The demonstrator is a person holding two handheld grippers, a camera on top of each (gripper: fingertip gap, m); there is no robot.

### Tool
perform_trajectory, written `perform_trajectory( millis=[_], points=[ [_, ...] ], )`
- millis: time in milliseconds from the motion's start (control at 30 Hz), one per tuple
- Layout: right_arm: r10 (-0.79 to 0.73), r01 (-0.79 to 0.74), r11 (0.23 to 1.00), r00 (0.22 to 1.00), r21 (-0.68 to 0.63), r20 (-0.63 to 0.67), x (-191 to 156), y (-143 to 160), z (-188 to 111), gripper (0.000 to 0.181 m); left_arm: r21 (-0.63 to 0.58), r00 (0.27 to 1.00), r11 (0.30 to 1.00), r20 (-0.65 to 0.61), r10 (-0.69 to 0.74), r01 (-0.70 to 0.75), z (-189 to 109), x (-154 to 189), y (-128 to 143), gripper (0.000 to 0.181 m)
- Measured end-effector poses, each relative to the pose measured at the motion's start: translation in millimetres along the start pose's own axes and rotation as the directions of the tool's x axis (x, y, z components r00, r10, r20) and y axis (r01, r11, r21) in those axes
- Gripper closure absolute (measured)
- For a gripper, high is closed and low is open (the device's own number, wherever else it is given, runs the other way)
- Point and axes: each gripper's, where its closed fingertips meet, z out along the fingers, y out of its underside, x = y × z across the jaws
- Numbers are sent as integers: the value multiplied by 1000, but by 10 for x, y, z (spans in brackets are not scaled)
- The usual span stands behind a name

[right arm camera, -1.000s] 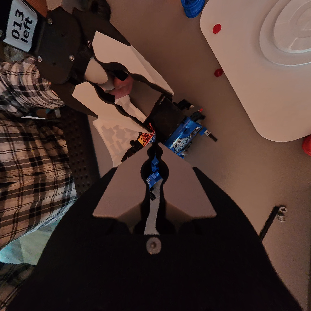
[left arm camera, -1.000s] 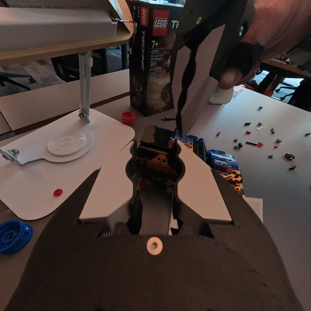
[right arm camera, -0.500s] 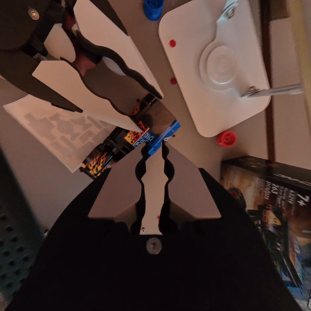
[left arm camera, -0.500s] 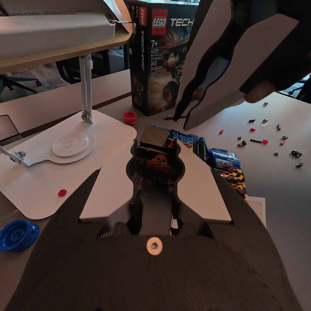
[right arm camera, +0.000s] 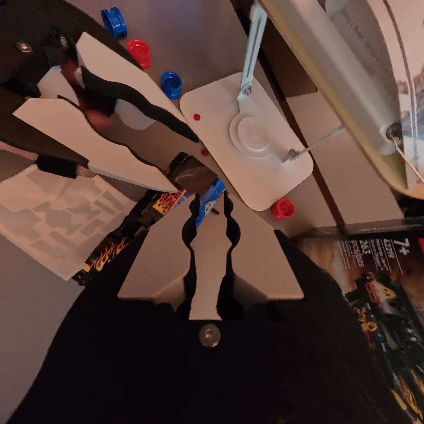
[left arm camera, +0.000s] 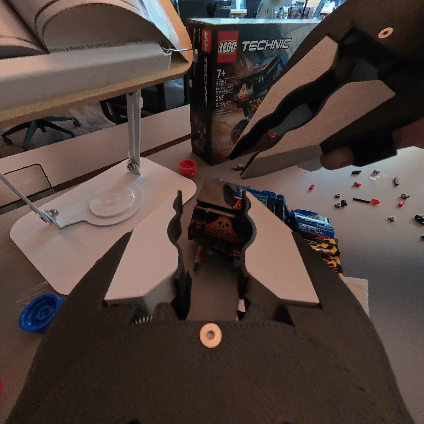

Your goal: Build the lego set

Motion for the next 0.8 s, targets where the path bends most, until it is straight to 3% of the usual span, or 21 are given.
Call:
perform_trajectory(
  millis=[133, 200, 333, 433, 567, 700, 800],
  points=[
    [-48, 49, 999, 999, 13, -23, -64, 82, 64, 171, -49, 1000, 999, 14, 24, -24, 20, -21, 76, 130],
    [-34, 34, 999, 998, -6, -48, 0, 128, 37, 165, -33, 997, 998, 64, 51, -49, -35, -111, 39, 135],
    [-60, 62, 997, 997, 42, -48, -133, 57, 54, 169, -48, 998, 998, 30, 48, -46, 24, -36, 75, 129],
    [-61, 54, 997, 989, -58, -137, 18, 250, 37, 166, -82, 994, 992, 53, 99, -95, -10, -63, 68, 133],
    [-29, 34, 998, 993, 45, -111, -104, 189, -160, 165, -126, 994, 987, 35, 103, -98, -240, -92, 62, 129],
    [45, -34, 993, 995, 110, -94, -234, 229, -440, 155, -162, 981, 985, -191, 28, -60, -600, 486, 25, 118],
    [100, -87, 983, 992, 161, -72, -358, 301, -591, 157, -264, 955, 935, -243, 171, -235, -709, 947, 343, 107]
  ],
)
